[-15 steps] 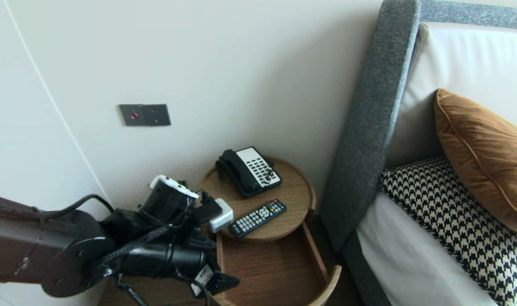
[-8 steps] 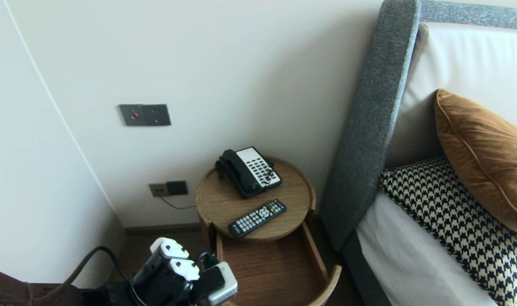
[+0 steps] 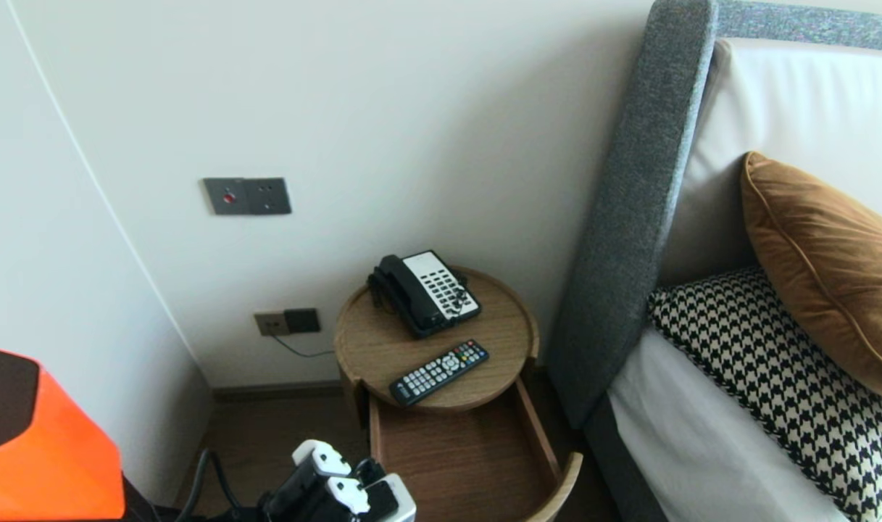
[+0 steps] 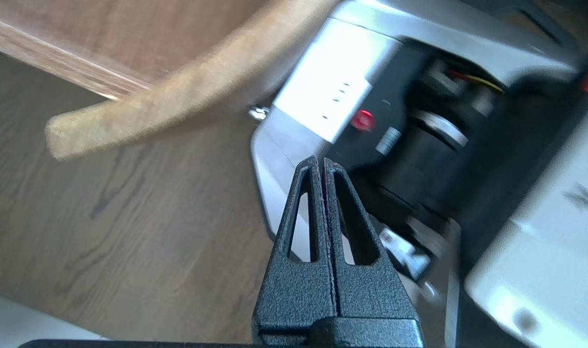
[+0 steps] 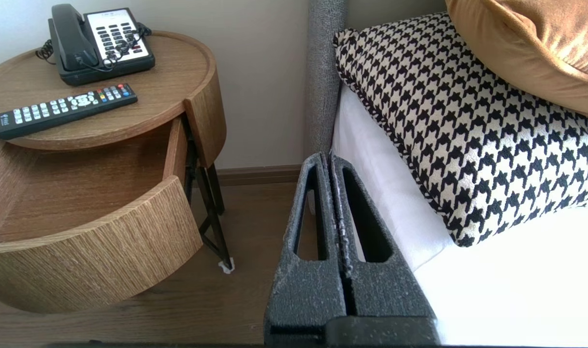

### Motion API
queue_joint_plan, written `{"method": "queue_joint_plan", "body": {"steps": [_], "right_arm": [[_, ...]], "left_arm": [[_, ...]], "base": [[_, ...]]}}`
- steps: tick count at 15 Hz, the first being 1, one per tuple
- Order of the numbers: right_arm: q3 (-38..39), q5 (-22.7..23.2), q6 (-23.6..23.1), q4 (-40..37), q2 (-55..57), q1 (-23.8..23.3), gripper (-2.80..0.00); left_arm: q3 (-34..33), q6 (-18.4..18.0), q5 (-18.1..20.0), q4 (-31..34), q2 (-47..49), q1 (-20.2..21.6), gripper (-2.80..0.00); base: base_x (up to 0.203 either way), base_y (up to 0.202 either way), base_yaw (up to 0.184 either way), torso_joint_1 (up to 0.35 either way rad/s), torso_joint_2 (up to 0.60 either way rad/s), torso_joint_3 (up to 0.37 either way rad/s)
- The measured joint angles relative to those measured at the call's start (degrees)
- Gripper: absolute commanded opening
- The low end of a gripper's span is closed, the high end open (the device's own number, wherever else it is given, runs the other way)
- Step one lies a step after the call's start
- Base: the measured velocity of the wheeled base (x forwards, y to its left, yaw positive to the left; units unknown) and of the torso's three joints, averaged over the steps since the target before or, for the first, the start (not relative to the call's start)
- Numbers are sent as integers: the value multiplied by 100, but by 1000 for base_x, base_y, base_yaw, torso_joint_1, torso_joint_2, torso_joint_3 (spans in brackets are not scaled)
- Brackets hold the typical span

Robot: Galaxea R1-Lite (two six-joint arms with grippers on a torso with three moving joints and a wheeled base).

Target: Close the nightstand drawer

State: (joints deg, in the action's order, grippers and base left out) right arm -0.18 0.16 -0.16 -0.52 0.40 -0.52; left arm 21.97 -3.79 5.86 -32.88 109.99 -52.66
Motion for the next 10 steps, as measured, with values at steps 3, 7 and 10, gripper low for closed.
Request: {"method": "queue_joint_plan", "body": {"steps": [3, 7, 10], "right_arm": [[0, 0, 0, 0, 0, 0, -280], [0, -2, 0, 0, 0, 0, -280], [0, 0, 0, 0, 0, 0, -280]], "left_arm": [[198, 70, -68, -135, 377, -9, -280], [515, 120, -90, -283, 762, 2, -280], [762, 129, -91, -304, 973, 30, -280]], "base": [[0, 0, 0, 0, 0, 0], [0, 0, 0, 0, 0, 0], [0, 0, 0, 0, 0, 0]]}}
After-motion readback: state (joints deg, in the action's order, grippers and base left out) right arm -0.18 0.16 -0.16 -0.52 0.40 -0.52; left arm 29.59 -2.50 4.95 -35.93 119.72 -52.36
